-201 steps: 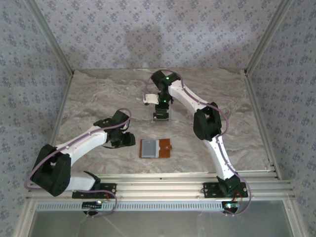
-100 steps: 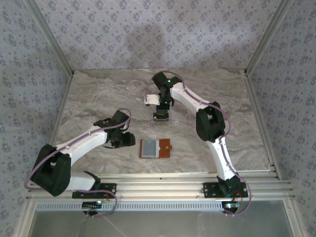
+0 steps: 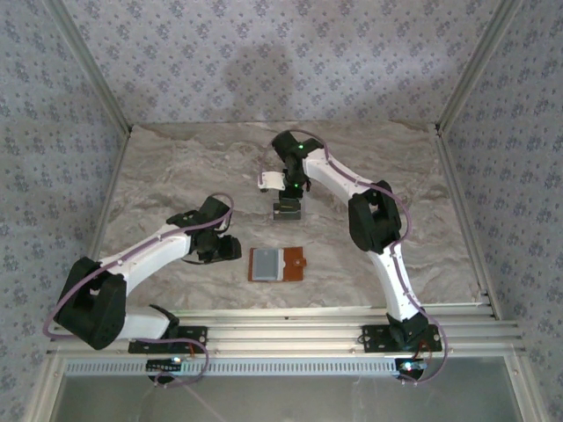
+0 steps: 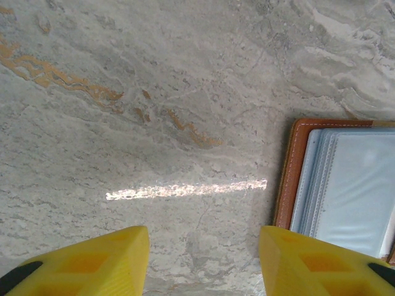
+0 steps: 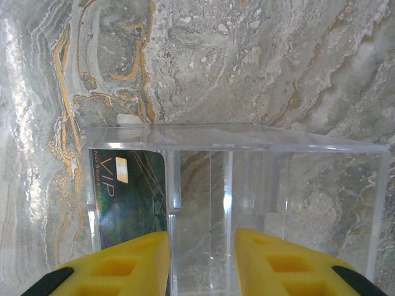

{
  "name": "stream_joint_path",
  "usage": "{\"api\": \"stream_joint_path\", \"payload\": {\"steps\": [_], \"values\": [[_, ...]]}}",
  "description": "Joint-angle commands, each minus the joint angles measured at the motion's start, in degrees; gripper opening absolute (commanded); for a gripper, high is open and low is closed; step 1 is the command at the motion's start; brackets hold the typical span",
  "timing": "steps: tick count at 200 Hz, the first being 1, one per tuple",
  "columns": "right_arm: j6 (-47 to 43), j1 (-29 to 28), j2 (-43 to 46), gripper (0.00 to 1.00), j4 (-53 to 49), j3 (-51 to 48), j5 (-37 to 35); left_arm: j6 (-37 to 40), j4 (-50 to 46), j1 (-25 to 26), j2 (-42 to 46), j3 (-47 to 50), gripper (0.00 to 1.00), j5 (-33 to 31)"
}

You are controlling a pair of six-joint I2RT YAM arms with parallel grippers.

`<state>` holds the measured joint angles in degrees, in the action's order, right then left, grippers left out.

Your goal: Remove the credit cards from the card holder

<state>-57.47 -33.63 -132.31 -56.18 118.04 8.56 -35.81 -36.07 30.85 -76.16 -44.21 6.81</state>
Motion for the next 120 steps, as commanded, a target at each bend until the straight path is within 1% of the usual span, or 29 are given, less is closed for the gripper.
{"api": "stream_joint_path", "payload": {"steps": [1, 29, 52, 66, 82, 106, 120], "values": [[-2.83, 0.0, 1.94, 0.35, 0.69, -1.17, -0.04, 0.39, -1.15, -0.28, 1.28, -0.5, 0.5, -0.18], [1.73, -0.12, 6.54, 0.37, 6.42, -3.68, -2.86, 0.29, -0.22, -0.35, 1.13, -0.62, 0.51, 0.19], [9.2, -0.36, 10.94, 0.39, 9.33, -6.94, -3.09, 0.61, 0.87, -0.28, -0.39, -0.92, 0.46, 1.73], [16.74, -0.65, 13.69, 0.4, 12.06, -9.48, -4.14, 0.79, 1.34, -0.32, -1.78, -1.31, 0.42, 3.02], [26.94, -1.38, 17.83, 0.39, 16.54, -14.55, -6.3, 0.83, 1.99, -0.35, -3.2, -1.56, 0.38, 4.42], [42.68, -2.27, 26.37, 0.36, 25.22, -26.4, -7.36, 0.7, 3.85, -0.28, -4.47, -1.48, 0.36, 6.05], [53.4, -3.05, 31.04, 0.33, 29.38, -33.02, -9.14, 0.46, 4.54, -0.33, -5.0, -1.5, 0.35, 5.69]]}}
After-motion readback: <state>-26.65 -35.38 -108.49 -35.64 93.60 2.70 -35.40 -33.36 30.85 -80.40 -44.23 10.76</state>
